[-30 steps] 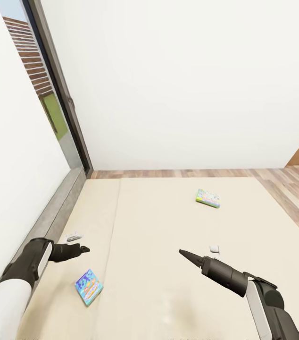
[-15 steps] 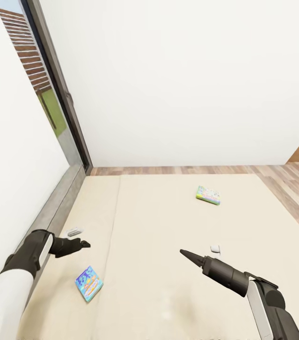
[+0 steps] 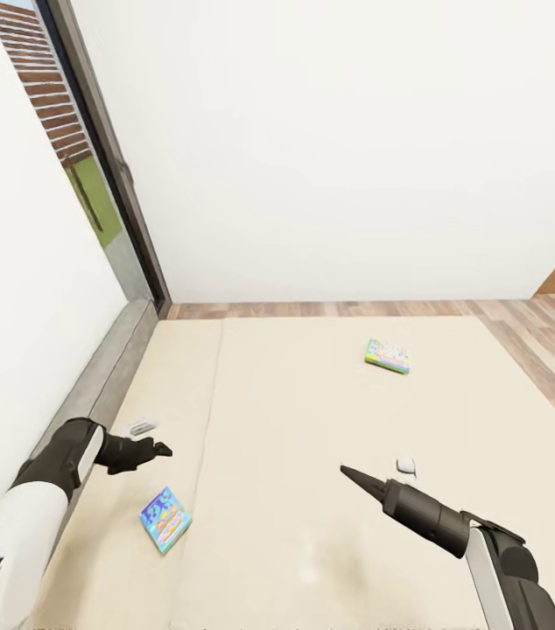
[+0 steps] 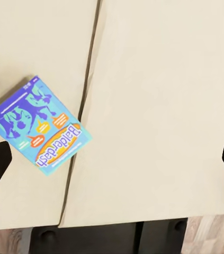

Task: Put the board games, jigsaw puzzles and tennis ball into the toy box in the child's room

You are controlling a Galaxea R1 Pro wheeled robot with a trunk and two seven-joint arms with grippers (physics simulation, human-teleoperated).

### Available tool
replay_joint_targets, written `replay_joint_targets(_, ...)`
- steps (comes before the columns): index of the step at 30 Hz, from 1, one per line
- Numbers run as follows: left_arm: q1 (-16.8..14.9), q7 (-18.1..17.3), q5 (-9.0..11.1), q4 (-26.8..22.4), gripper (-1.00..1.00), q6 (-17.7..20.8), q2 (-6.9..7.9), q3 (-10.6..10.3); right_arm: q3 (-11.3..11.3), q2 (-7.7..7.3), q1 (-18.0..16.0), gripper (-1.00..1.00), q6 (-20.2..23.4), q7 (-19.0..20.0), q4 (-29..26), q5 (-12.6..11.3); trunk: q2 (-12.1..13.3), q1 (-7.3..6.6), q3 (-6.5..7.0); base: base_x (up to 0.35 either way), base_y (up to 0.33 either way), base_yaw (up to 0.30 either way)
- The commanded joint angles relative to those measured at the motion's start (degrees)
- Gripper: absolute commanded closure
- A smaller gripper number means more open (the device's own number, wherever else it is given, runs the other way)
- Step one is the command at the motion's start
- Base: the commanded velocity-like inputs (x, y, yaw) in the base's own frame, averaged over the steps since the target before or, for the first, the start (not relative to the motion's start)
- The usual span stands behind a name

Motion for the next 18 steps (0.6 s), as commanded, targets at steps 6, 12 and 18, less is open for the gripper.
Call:
replay_joint_targets(6,-0.8,0.3,-0.6,0.7,-1.00,0.3,-0.14,0.3,-0.8,-0.22,1.5,-1.00,0.3,2.8,-1.6,0.0,-0.1,0.03,-0.66,0.000,0.000,0.000)
replay_joint_targets(12,-0.9,2.3,-0.6,0.9,-1.00,0.1,-0.36,0.4,-0.9,-1.73,3.4,-1.00,0.6,6.4,-6.3,-0.2,-0.1,0.03,-1.23,0.000,0.000,0.000)
replay_joint_targets(18,-1.0,3.7,-0.6,1.0,-1.00,0.0,-0.46,0.4,-1.0,-2.35,5.2,-1.00,1.5,8.8,-8.9,-0.3,-0.1,0.03,-1.79,0.000,0.000,0.000)
